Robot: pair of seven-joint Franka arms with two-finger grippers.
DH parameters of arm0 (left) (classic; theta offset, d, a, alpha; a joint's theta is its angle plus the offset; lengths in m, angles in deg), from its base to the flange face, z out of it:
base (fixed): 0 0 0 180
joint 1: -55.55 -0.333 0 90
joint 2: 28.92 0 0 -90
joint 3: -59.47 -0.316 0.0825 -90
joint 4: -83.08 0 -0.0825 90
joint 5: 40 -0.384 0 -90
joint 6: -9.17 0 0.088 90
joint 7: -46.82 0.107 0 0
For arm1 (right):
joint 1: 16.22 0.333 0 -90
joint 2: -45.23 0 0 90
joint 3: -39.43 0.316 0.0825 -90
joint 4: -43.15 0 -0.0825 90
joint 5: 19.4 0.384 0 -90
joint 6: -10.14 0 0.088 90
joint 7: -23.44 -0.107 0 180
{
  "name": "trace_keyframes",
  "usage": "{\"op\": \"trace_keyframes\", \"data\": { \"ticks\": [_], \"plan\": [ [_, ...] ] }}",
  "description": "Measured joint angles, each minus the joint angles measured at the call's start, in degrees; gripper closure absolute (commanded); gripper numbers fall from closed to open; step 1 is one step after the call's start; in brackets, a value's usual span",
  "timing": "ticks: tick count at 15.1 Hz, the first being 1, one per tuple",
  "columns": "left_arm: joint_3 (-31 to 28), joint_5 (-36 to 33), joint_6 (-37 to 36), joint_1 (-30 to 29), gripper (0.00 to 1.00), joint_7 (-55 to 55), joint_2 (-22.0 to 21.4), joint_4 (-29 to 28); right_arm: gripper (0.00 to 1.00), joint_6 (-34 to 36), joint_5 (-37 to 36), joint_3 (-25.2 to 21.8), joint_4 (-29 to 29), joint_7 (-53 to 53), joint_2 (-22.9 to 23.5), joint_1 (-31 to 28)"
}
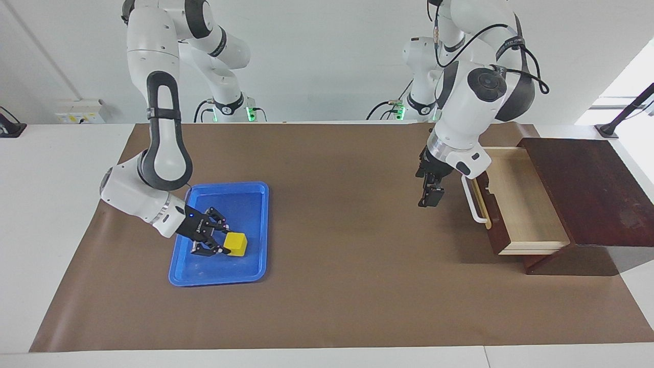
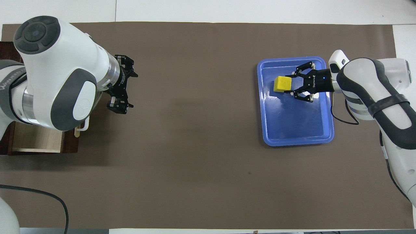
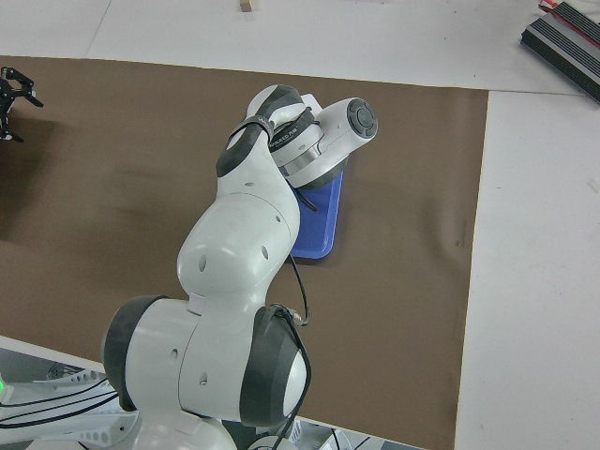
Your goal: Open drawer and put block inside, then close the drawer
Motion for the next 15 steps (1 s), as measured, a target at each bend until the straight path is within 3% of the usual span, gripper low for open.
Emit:
{"op": "trace_keyframes", "data": {
  "ticks": [6,15],
  "plan": [
    [0.04,-0.01,0.00,0.83,0.00,-8.43,0.05,0.04,1.00,9.86,0.00,0.09,-7.19,-8.15,-1.27,1.83],
    [-0.02,-0.10,-1.05,5.07,0.00,-18.54,0.71,2.72,1.00,7.05,-0.01,0.40,-11.81,-27.34,-4.60,18.93]
  ]
}}
